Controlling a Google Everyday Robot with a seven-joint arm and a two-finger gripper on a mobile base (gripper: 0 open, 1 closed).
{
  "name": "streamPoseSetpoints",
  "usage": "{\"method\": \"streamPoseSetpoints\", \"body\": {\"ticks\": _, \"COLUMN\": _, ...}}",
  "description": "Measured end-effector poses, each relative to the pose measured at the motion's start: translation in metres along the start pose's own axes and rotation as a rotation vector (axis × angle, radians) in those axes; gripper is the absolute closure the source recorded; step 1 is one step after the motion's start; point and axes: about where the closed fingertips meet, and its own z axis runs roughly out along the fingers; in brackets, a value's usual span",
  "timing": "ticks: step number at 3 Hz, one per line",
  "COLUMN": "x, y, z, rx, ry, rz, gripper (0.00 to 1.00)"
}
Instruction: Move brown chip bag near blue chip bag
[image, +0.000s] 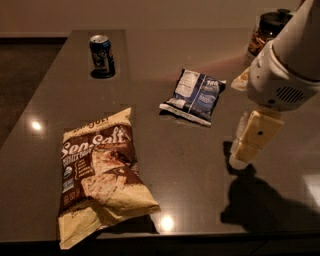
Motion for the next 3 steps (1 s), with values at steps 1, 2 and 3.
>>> {"method": "streamPoseSetpoints", "body": {"ticks": 1, "x": -0.0165, "y": 0.0204, "z": 0.0169, "rx": -0.034, "ry": -0.042, "rz": -0.014, "gripper": 0.00}}
{"method": "streamPoseSetpoints", "body": {"ticks": 2, "x": -0.0183, "y": 0.0235, "z": 0.0214, "rx": -0.042, "ry": -0.048, "rz": -0.014, "gripper": 0.00}}
{"method": "streamPoseSetpoints", "body": {"ticks": 3, "x": -0.0197, "y": 0.0251, "z": 0.0201, "rx": -0.048, "ry": -0.066, "rz": 0.002, "gripper": 0.00}}
